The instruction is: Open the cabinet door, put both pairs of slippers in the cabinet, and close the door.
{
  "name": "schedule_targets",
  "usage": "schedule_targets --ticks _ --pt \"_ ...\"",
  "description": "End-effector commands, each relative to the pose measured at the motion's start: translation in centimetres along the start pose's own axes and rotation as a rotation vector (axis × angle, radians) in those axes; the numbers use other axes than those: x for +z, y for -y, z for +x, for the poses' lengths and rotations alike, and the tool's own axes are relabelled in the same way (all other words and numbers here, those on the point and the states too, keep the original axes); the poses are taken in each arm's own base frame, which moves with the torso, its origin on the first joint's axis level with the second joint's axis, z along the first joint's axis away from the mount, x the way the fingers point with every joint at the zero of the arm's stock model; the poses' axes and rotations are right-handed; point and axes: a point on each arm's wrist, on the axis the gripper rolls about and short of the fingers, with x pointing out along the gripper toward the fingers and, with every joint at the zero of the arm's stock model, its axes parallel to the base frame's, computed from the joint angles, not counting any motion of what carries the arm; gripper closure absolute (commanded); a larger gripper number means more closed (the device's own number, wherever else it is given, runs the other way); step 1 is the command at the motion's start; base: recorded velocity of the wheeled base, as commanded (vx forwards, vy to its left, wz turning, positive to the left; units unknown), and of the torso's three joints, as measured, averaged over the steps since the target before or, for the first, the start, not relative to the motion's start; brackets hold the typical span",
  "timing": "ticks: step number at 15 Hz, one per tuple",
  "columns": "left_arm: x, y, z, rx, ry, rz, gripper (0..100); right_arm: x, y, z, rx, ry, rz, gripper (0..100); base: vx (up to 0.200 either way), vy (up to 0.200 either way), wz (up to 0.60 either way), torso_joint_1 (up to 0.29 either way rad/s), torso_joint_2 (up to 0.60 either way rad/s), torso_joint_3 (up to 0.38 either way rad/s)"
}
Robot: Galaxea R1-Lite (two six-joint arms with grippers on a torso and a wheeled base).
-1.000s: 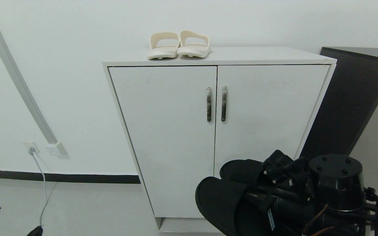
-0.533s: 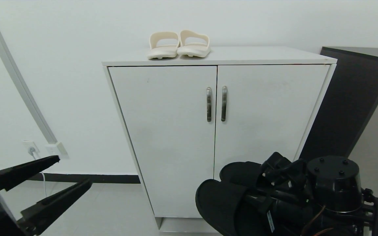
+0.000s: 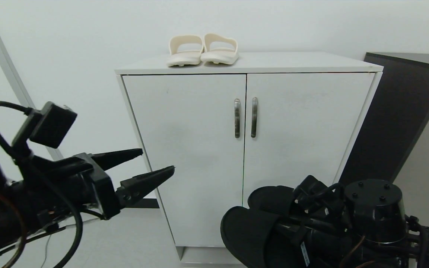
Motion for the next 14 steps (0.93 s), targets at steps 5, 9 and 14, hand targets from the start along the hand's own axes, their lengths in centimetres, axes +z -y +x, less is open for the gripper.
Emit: schedule_targets --ticks 5,9,14 --pt "2.3 2.6 8.1 -0.261 0.007 -0.075 0 -0.4 0.0 0.0 0.019 0.014 0.0 100 0.0 0.0 0.0 0.0 0.0 0.0" --pt "4.1 2.6 12.0 -0.326 0.039 -0.102 0 -0.6 0.0 0.0 0.019 0.006 0.0 100 0.0 0.0 0.0 0.0 0.0 0.0" --pt "5.6 2.5 15.6 -0.402 0.056 -0.187 0 -0.6 -0.1 0.1 0.022 0.005 0.0 100 0.0 0.0 0.0 0.0 0.0 0.0"
